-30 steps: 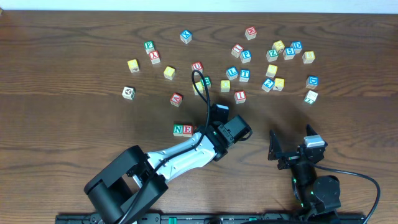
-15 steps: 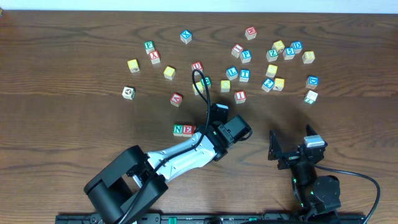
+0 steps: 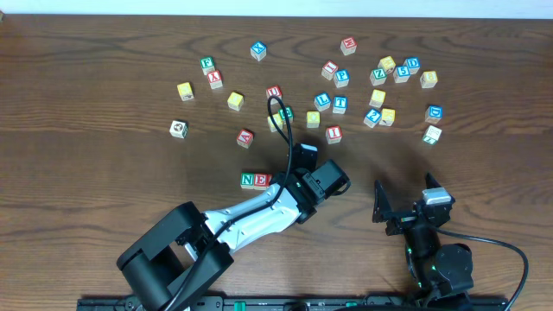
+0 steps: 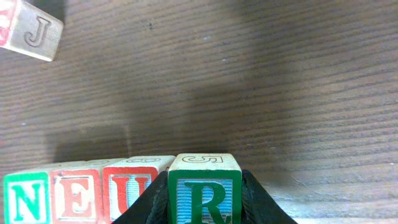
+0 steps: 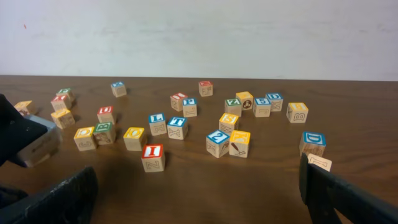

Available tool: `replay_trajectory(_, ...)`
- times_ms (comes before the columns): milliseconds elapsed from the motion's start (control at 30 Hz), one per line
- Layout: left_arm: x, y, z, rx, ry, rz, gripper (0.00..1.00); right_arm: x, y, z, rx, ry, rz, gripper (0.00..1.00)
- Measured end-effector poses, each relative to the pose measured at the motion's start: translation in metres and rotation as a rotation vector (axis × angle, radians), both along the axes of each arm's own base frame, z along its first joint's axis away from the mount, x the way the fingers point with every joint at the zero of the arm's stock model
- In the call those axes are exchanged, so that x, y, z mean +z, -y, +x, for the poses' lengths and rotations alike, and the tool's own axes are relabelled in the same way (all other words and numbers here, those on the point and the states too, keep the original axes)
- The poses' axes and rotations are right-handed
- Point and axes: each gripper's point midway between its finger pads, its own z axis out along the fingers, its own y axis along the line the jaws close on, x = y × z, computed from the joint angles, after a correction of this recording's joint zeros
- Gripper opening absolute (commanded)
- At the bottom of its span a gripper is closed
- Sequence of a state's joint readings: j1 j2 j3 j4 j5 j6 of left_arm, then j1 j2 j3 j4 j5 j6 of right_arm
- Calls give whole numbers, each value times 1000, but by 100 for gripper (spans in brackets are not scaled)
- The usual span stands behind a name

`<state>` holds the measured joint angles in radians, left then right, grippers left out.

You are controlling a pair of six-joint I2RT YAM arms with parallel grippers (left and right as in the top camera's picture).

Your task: Spell out NEURIPS

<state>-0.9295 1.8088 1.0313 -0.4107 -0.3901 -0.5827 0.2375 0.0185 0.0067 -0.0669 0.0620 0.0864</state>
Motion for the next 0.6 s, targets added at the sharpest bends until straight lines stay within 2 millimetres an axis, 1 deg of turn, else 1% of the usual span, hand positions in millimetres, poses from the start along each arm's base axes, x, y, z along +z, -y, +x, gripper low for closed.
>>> replay_trajectory(600,1,-1,1,-1,9,6,8,0,0,0,0,0,0,99)
